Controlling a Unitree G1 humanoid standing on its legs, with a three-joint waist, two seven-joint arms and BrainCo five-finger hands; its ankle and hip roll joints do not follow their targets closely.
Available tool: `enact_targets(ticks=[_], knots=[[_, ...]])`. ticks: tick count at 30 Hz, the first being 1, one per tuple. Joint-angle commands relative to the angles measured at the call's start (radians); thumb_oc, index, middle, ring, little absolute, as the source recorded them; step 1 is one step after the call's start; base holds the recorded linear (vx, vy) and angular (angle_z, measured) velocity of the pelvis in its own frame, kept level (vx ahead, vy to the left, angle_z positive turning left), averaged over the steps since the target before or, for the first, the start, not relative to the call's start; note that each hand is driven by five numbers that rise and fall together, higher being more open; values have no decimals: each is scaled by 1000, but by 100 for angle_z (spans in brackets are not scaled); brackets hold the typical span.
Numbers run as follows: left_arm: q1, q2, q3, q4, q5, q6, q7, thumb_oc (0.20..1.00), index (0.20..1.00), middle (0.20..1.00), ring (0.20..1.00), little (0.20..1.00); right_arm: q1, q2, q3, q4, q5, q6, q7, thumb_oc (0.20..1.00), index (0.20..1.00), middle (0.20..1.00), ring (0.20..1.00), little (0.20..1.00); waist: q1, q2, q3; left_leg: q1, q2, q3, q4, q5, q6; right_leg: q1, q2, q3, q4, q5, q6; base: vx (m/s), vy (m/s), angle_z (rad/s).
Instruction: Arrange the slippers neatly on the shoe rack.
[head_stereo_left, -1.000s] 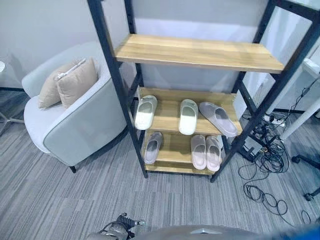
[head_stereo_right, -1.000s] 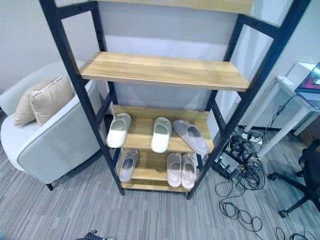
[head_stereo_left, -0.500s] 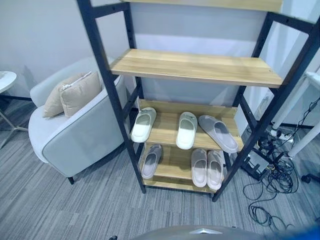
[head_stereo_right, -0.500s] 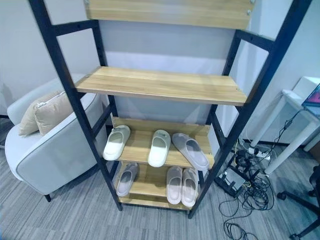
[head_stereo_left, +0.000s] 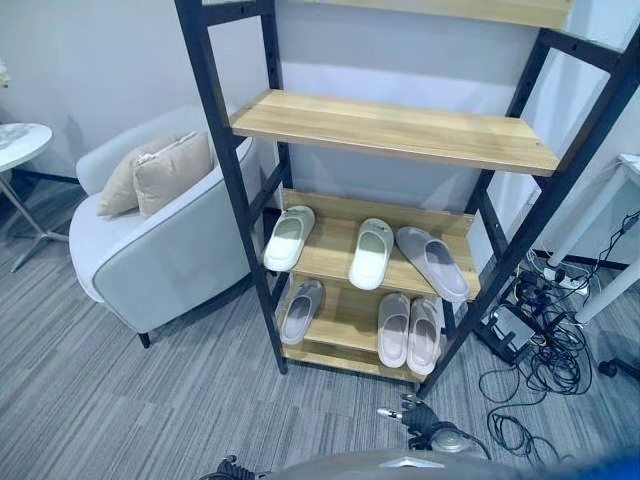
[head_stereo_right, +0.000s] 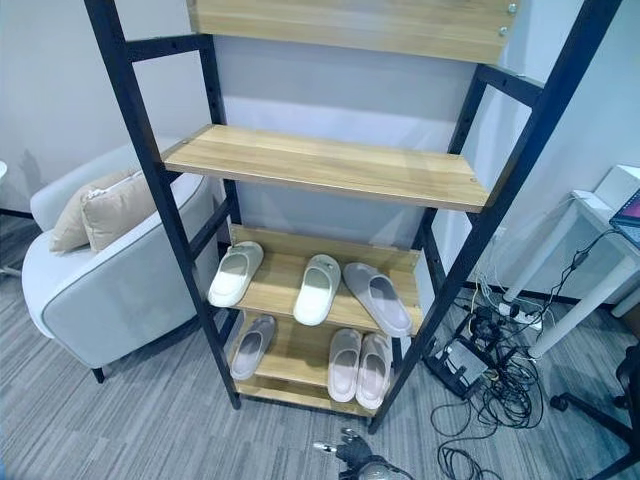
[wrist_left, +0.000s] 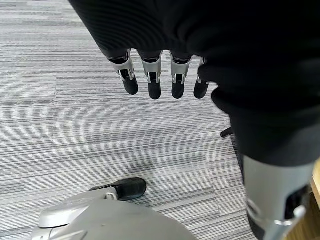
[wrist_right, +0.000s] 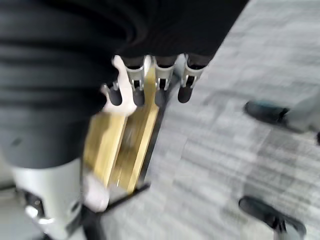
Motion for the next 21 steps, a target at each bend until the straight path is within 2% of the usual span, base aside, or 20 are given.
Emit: enact_targets(ticks=[1, 5, 8, 10, 13, 15, 20, 21], knots=[[-81, -45, 27, 85, 7, -16, 4, 1000, 1000, 1000, 1000, 1000, -30, 31, 12, -45, -48, -43, 16, 1000, 1000, 1000, 1000, 1000, -21, -17, 17, -76, 0, 7, 5, 80, 6, 55, -41, 25, 7, -50, 48, -46, 19, -4], [-68, -52, 18, 75, 11, -19, 9, 1000, 1000, 1000, 1000, 1000, -27, 31, 56, -168, -50, -65, 34, 1000, 1000, 1000, 1000, 1000, -28, -13, 17, -83, -4, 8, 5, 79, 10, 45, -48, 27, 7, -51, 53, -1, 34, -11], [-45, -74, -3, 76, 28, -30, 15, 1000, 1000, 1000, 1000, 1000, -74, -2, 86, -329, -49, -119, 10, 1000, 1000, 1000, 1000, 1000, -24, -11, 8, -93, -13, 3, 5, 76, 17, 39, -61, 19, 7, -50, 61, 30, 67, 9], [-39, -75, -13, 79, 35, -27, 11, 1000, 1000, 1000, 1000, 1000, -110, -13, 78, -433, -29, -111, 9, 1000, 1000, 1000, 1000, 1000, -22, -11, 8, -98, -18, 1, 5, 76, 20, 36, -67, 14, 7, -52, 65, 19, 55, 5], [-38, -77, -55, 86, 66, -22, 13, 1000, 1000, 1000, 1000, 1000, -164, -39, 72, -502, -29, -96, -2, 1000, 1000, 1000, 1000, 1000, -20, -12, 12, -113, -21, 0, 5, 80, 22, 26, -72, 9, 7, -51, 69, 2, 27, 4], [-49, -77, -49, 85, 56, -23, 16, 1000, 1000, 1000, 1000, 1000, -215, -45, 56, -533, -23, -81, -16, 1000, 1000, 1000, 1000, 1000, -17, -11, 18, -130, -23, -2, 5, 85, 24, 12, -76, 6, 7, -49, 74, -33, 42, 2], [-89, -76, -3, 81, 23, -30, 15, 1000, 1000, 1000, 1000, 1000, -333, -55, -1, -537, -20, -59, -72, 1000, 1000, 1000, 1000, 1000, -11, -18, 32, -178, -29, -11, 5, 100, 28, -30, -84, 1, 7, -38, 82, -61, 43, 10], [-104, -79, -3, 72, 20, -41, 10, 1000, 1000, 1000, 1000, 1000, -421, -68, -49, -489, -14, -56, -119, 1000, 1000, 1000, 1000, 1000, -6, -21, 44, -213, -32, -14, 5, 113, 29, -55, -90, -6, 7, -31, 88, -99, 63, 10]])
